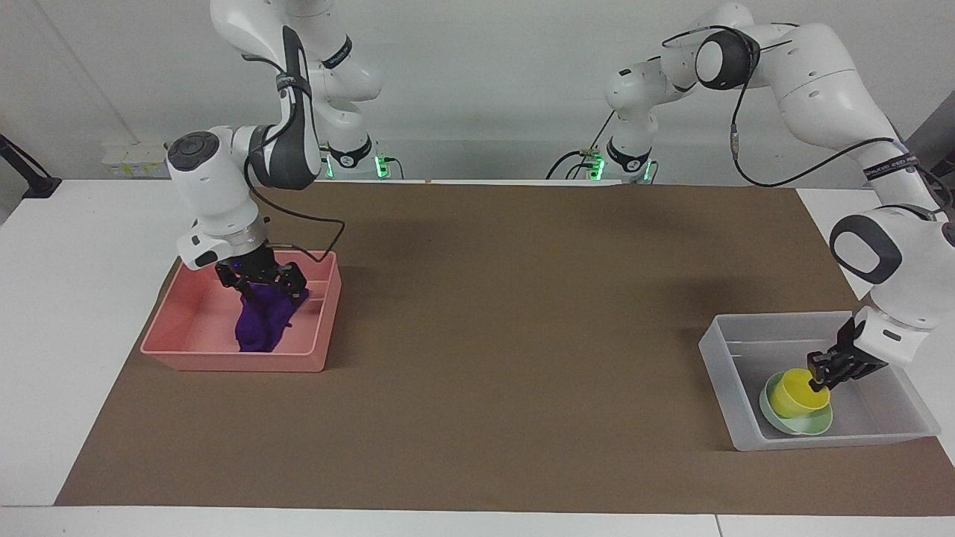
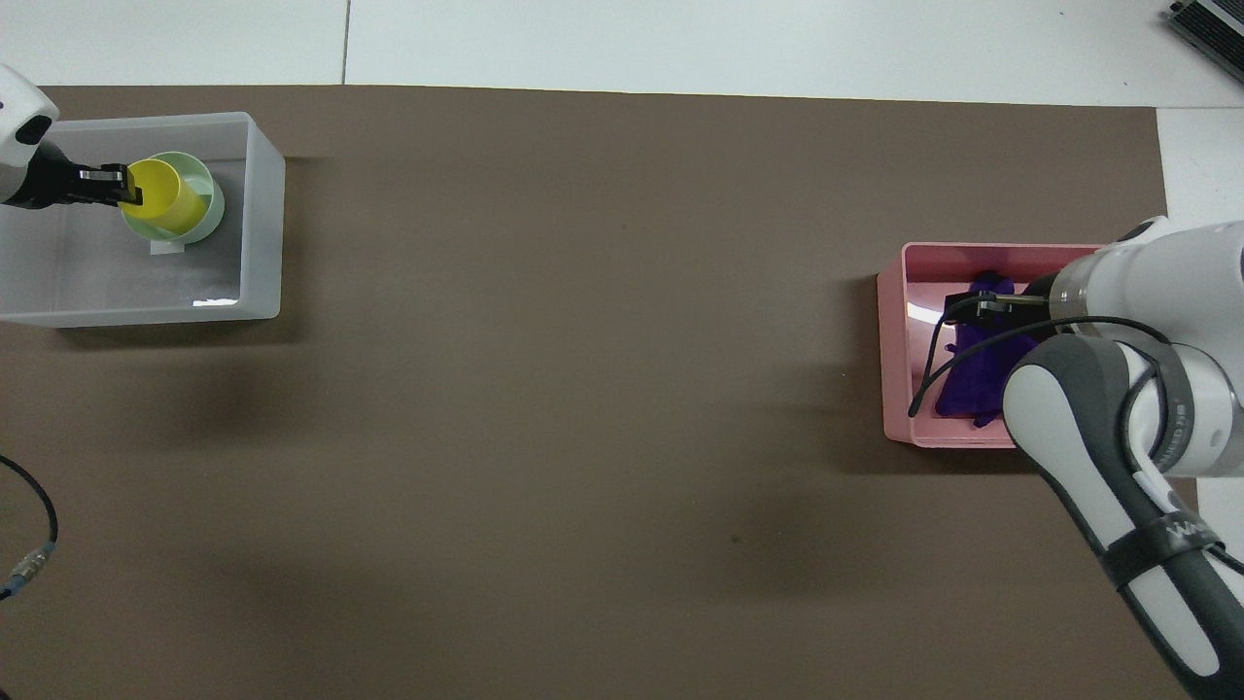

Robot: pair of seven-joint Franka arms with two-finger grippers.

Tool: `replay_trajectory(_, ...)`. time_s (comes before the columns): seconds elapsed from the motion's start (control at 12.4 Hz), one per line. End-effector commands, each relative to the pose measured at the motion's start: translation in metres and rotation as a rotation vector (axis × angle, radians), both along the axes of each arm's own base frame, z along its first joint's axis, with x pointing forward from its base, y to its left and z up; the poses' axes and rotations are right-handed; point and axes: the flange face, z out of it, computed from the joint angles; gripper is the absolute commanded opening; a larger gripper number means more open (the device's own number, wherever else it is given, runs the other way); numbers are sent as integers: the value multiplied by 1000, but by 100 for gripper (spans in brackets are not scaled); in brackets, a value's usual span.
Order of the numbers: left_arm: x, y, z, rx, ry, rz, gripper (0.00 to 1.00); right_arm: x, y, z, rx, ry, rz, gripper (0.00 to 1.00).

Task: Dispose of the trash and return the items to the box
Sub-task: 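Release the yellow cup into the green bowl and withdraw both grippers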

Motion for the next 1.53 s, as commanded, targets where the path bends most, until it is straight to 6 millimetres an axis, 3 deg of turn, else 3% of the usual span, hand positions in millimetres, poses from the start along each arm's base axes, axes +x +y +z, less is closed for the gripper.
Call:
replay_trajectory(0.0,-5,-1,6,-18,30,-13,65,-8,25,28,-3,4,-47,100)
replay_trajectory(0.16,-7,-11,38,-6,-8,-25,100,-7,36,67,-7,19,-66,100)
replay_trajectory(0.24,-12,-21,57,1,-24,-41,100,-6,35,91,-8,30,-69,100)
replay_trajectory(0.32,-22,-45,73,10,-30,-71,100,-5,34,113,-7,36,-71,100)
replay_trajectory(0.56,-76,-104,113,31,-26,-139,100,-13,25,162,-7,32,-80,100)
replay_trajectory(0.81,-128,-150,136,33,-18,-119,100,-28,10,199,-7,26,-99,100)
replay_trajectory(0.97,-165,-163,149,40,-18,-114,100,-35,-7,220,-13,55,-67,100)
replay_trajectory(1.13,-178,-168,162,44,42,-128,100,-38,-16,224,-18,84,-44,100)
replay_trajectory(1.45,-170,-168,211,91,40,-146,100,-51,-20,209,-4,129,-60,100)
